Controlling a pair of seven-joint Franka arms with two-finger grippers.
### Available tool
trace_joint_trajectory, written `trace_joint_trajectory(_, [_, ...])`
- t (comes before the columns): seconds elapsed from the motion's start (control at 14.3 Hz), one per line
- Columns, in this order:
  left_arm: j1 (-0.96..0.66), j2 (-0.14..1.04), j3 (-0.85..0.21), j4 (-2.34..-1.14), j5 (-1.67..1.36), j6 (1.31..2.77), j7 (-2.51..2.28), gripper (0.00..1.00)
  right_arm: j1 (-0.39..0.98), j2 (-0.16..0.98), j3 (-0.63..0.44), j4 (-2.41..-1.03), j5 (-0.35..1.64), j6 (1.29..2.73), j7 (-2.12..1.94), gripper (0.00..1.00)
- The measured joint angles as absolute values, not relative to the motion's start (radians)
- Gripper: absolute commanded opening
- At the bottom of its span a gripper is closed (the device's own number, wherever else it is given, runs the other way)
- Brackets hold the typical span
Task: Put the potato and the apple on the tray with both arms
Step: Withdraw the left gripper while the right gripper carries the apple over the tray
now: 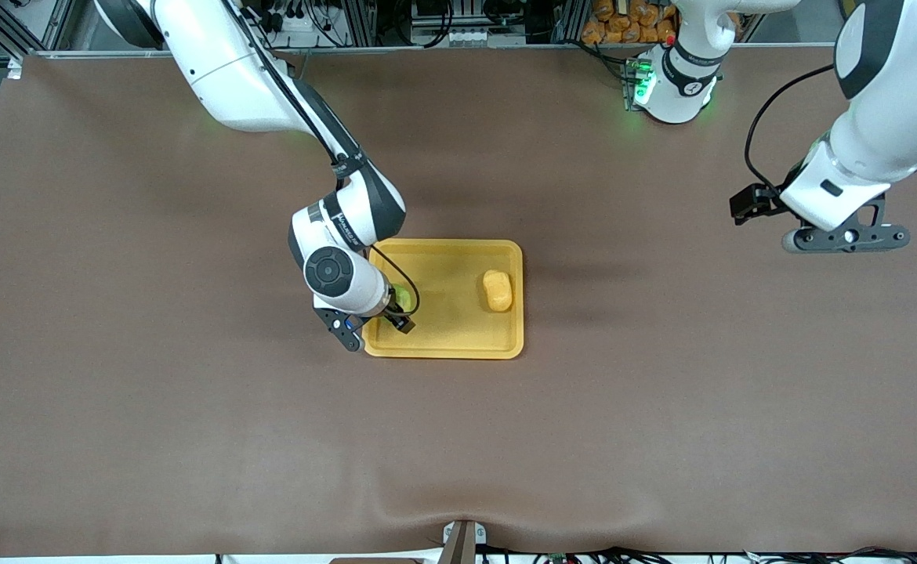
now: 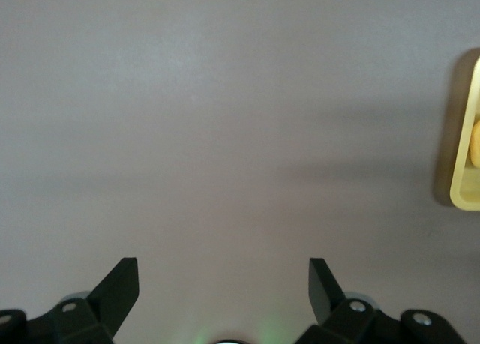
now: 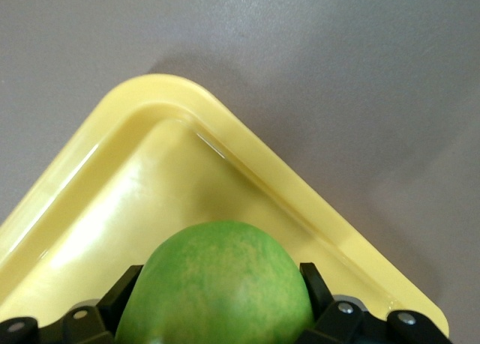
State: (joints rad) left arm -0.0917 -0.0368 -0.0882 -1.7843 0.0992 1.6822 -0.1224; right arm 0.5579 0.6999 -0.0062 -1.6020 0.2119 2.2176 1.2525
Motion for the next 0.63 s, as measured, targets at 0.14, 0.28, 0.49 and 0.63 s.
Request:
trace_joint_trajectory(0.14, [-0.086,-0.046,-0.087,-1.774,0.099,1.690,-0.061,1.00,0.559,0.706,-0.006,-1.602,0.212,2.228,1.253,0.71])
trace_joint_trajectory(0.28, [-0.081,-0.045,-0.087,-1.754,0.099,1.673,-0.015,1.00,0.559,0.716,-0.006,-1.602,0.212,2.243,1.261,0.86])
trace_joint_trajectory(0.49, [-0.072,-0.034,-0.087,-1.693,0.099,1.585,0.019,1.00,0.559,0.724,-0.006,-1.601,0.212,2.247,1.272,1.00])
trace_joint_trajectory(0.63, [-0.063,-0.018,-0.086,-1.638,0.099,1.491,0.021,1.00,0.560,0.724,-0.006,-1.598,0.211,2.247,1.272,1.00])
